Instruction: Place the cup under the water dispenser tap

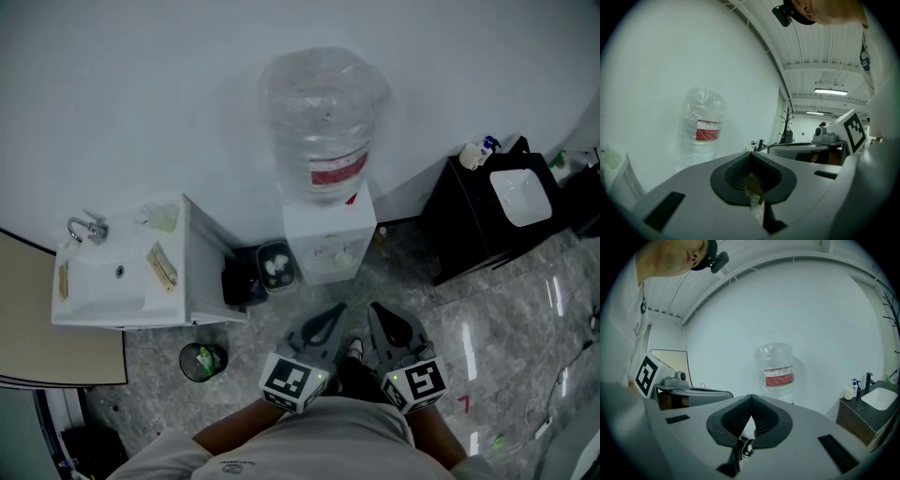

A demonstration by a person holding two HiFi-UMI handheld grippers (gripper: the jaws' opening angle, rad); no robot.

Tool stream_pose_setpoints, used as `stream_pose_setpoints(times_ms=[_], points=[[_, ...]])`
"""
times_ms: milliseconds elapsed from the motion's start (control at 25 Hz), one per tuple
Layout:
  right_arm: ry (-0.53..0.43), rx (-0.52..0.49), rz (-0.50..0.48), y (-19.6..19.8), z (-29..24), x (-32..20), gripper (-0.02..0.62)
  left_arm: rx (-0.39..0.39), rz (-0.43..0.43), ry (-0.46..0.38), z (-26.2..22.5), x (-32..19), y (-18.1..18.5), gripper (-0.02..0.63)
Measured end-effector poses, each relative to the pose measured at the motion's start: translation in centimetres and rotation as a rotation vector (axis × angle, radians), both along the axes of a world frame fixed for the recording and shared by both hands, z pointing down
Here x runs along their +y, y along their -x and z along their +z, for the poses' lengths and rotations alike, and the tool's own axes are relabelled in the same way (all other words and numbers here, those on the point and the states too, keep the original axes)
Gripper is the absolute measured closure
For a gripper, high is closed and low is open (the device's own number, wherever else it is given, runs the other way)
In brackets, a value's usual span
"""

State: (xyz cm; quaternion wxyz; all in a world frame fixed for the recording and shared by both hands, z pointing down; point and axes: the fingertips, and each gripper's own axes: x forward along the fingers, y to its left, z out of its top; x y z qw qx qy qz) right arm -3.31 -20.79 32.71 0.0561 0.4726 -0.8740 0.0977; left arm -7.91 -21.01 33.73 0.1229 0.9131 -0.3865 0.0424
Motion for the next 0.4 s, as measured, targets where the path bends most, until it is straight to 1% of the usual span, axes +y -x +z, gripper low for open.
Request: stream_pose_setpoints(times_ms=[400], points=[[0.001,0.008,-0.002,0.84,0.07,0.01,0.58,0.009,-0.006,0.003,0.28,0.1,0.67,0.601]])
